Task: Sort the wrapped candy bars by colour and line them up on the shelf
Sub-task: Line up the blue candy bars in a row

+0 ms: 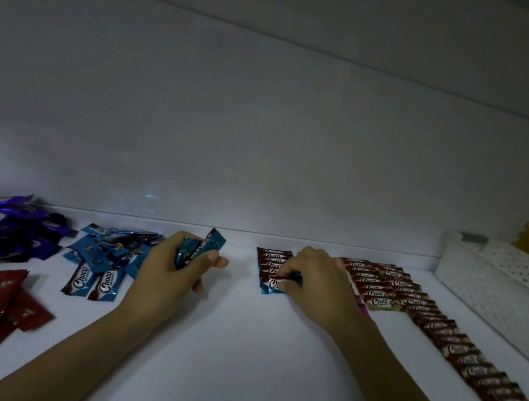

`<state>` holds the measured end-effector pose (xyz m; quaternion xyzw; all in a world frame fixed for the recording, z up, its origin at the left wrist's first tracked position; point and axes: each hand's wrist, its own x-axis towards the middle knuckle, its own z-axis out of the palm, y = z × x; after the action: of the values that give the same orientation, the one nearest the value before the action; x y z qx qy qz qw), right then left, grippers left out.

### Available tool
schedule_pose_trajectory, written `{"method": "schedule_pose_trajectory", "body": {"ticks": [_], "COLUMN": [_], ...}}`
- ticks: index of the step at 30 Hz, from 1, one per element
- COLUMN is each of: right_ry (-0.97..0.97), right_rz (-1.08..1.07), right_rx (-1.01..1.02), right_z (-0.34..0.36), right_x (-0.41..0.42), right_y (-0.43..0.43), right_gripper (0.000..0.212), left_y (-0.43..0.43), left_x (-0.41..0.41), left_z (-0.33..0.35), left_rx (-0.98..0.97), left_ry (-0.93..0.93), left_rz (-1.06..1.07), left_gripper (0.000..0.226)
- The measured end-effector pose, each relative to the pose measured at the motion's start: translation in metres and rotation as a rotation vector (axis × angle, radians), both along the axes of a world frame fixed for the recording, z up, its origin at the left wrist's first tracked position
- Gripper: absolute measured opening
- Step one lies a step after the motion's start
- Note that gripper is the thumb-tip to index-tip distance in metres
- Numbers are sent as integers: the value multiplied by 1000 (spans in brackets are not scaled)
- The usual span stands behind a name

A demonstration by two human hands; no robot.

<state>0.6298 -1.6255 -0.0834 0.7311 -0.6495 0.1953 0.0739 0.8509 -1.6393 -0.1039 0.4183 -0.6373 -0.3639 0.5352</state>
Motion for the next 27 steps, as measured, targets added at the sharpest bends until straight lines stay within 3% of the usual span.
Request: {"method": "schedule_pose_trajectory", "body": {"ticks": [10, 11, 12, 15, 17, 21, 23, 27], "right_ry": [7, -50, -229, -955, -1082, -1258, -1329, -1541], "right_rz": [-6, 7, 37, 260, 334, 208, 193, 345], "right_rx": [94, 67, 45, 133, 180, 175, 206, 338], "right_z": [2, 4, 7, 18, 19, 21, 21, 20], "right_x": [0, 2, 6, 29, 39, 34, 28, 31], "right_y": [3, 5, 8, 18, 21, 19, 17, 17], "right_gripper": [23, 22, 17, 11, 11, 12, 11, 12], "left_y": [6, 6, 6, 10, 14, 15, 12, 8], "left_x": [-4, -4, -5, -6, -10, -9, -7, -7], "left_z": [0, 0, 1, 5, 7, 9, 9, 7], "left_rx": [34, 42, 57, 96, 81, 131, 119, 131], "left_ry": [19, 24, 34, 30, 17, 36, 44, 133], "left_rz": [-88, -88, -98, -211, -293, -286, -249, -198], "left_gripper": [11, 16, 20, 19, 13, 29, 19, 18]}}
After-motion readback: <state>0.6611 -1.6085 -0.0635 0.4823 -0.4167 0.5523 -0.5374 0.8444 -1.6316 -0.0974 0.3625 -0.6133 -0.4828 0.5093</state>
